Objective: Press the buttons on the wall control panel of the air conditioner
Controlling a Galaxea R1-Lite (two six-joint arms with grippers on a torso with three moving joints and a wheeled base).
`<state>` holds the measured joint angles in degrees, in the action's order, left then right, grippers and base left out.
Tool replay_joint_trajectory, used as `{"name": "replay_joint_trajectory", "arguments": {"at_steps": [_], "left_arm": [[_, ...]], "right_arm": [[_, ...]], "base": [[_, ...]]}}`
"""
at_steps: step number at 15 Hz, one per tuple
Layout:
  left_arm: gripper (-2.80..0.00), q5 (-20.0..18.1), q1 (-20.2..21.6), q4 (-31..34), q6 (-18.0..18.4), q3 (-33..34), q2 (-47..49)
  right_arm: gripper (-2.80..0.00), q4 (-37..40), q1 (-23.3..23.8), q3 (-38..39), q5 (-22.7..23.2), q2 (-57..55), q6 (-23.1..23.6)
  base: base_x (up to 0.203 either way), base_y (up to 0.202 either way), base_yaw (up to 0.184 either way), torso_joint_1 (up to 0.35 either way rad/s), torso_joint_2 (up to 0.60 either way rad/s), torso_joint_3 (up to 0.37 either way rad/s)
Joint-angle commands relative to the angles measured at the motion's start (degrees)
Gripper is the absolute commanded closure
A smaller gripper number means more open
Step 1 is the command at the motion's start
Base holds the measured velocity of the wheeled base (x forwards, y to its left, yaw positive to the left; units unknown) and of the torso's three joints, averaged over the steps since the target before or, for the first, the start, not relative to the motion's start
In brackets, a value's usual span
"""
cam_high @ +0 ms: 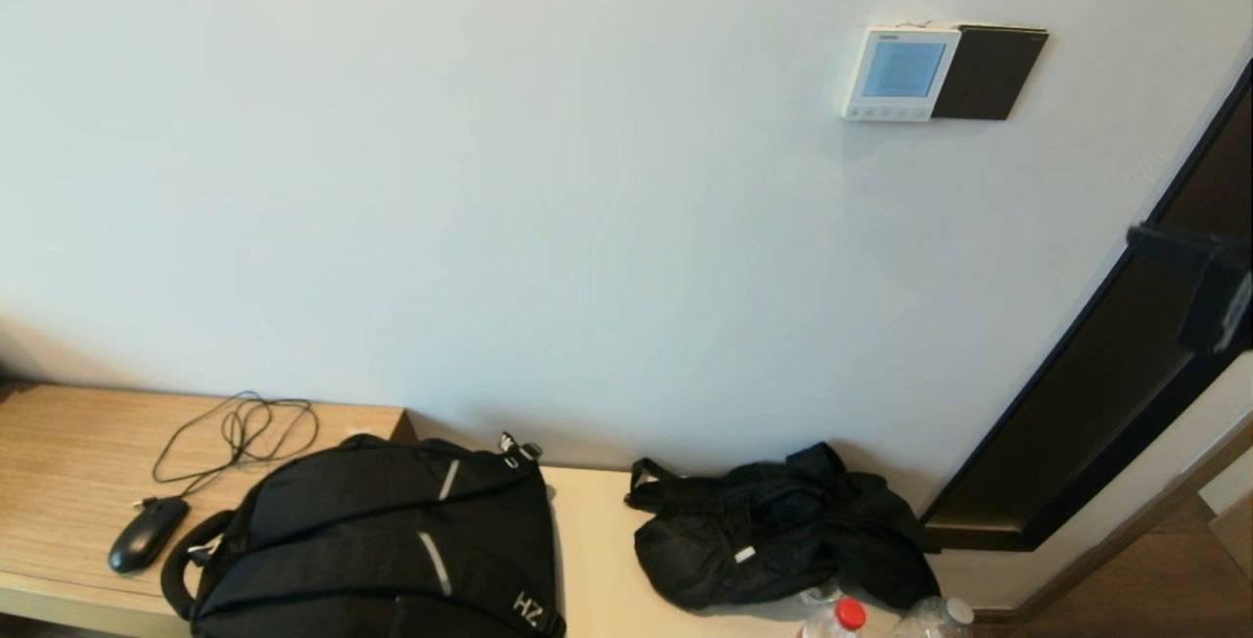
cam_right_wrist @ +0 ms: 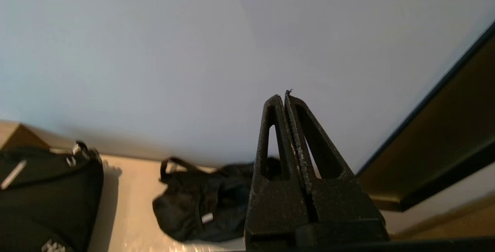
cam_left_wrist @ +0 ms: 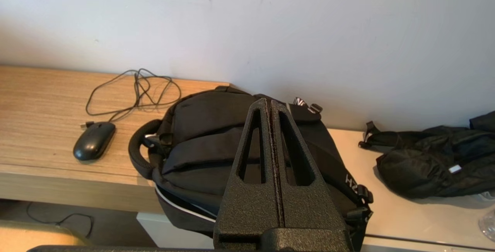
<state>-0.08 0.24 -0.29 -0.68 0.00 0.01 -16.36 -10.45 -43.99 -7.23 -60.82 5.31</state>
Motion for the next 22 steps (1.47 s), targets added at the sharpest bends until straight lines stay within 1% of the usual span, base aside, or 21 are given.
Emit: {"name": "replay_joint_trajectory", "arguments": {"at_steps": [1,3,7,9,10,12,16,18,22], "left_arm": [[0.00,0.0,0.0,0.0,0.0,0.0,0.0],[0.00,0.0,0.0,-0.1,0.0,0.0,0.0],[0.00,0.0,0.0,0.0,0.0,0.0,0.0],[0.00,0.0,0.0,0.0,0.0,0.0,0.0],[0.00,0.0,0.0,-0.1,0.0,0.0,0.0],[0.00,0.0,0.0,-0.1,0.0,0.0,0.0],[0.00,0.0,0.0,0.0,0.0,0.0,0.0],[0.00,0.0,0.0,0.0,0.0,0.0,0.0],[0.00,0.0,0.0,0.0,0.0,0.0,0.0]], "right_arm": [[0.00,0.0,0.1,11.1,0.3,10.5,0.2],[0.00,0.7,1.1,19.4,1.5,17.7,0.3],[0.00,6.5,3.0,30.3,4.4,31.8,0.6],[0.00,7.9,4.0,36.3,5.1,36.7,1.4],[0.00,8.8,4.2,37.9,5.6,39.3,1.8],[0.00,10.9,4.7,40.9,6.3,42.4,2.5],[0.00,10.7,4.9,44.0,7.3,45.2,2.5],[0.00,10.8,4.9,44.0,7.3,45.2,2.4],[0.00,14.3,4.9,44.0,8.4,45.3,1.8]], "base": [[0.000,0.000,0.000,0.000,0.00,0.000],[0.000,0.000,0.000,0.000,0.00,0.000],[0.000,0.000,0.000,0.000,0.00,0.000],[0.000,0.000,0.000,0.000,0.00,0.000],[0.000,0.000,0.000,0.000,0.00,0.000],[0.000,0.000,0.000,0.000,0.00,0.000],[0.000,0.000,0.000,0.000,0.00,0.000],[0.000,0.000,0.000,0.000,0.00,0.000],[0.000,0.000,0.000,0.000,0.00,0.000]]}}
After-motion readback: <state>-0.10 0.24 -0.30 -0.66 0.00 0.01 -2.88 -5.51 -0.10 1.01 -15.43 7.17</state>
